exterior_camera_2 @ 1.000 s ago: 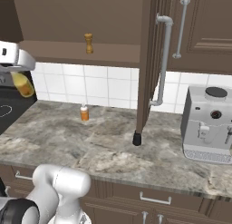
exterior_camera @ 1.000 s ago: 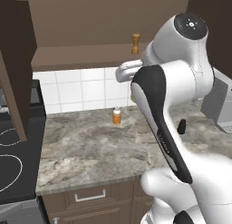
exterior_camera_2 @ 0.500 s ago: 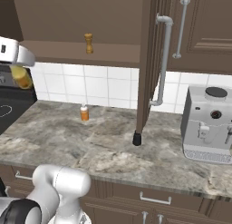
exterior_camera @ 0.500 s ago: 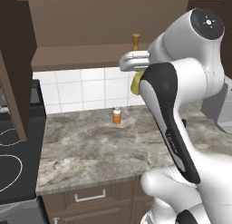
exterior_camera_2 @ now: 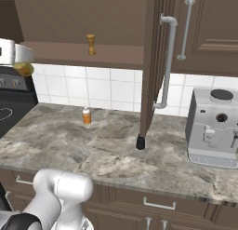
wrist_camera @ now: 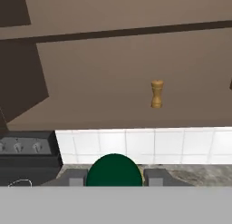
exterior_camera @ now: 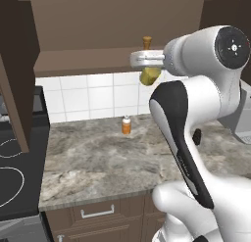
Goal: There are various items on the counter. Only move the condiments/shakers into the cabinet.
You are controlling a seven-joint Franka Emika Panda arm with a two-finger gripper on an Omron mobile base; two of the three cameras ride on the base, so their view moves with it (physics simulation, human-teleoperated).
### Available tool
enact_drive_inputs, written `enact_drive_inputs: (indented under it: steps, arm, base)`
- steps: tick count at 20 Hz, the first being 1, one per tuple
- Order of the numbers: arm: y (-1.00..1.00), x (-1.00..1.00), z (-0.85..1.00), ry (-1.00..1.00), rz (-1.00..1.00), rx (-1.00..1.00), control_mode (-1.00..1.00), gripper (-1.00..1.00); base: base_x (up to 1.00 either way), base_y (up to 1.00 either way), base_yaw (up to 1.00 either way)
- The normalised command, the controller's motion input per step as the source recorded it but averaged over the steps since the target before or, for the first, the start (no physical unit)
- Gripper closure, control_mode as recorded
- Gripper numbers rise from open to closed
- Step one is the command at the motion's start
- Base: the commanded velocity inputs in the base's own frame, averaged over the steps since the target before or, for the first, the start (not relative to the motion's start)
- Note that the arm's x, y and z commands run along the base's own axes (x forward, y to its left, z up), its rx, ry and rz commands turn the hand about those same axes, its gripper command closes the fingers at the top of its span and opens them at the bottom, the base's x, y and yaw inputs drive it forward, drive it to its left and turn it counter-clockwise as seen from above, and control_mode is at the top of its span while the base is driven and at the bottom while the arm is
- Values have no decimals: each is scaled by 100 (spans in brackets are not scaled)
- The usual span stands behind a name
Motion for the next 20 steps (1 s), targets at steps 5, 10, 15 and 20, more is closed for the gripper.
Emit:
enact_drive_inputs:
  steps: [5, 10, 15, 20]
  arm:
    - [-7, 29, 16, -7, -4, 18, -100, 100]
    - [-11, 24, 10, -4, -2, 8, -100, 100]
    - [-1, 40, 0, 5, 0, 0, -100, 100]
    - [-12, 43, 2, 8, 0, 1, -100, 100]
  base:
    - [0, 0, 0]
    - [0, 0, 0]
    - [0, 0, 0]
    - [0, 0, 0]
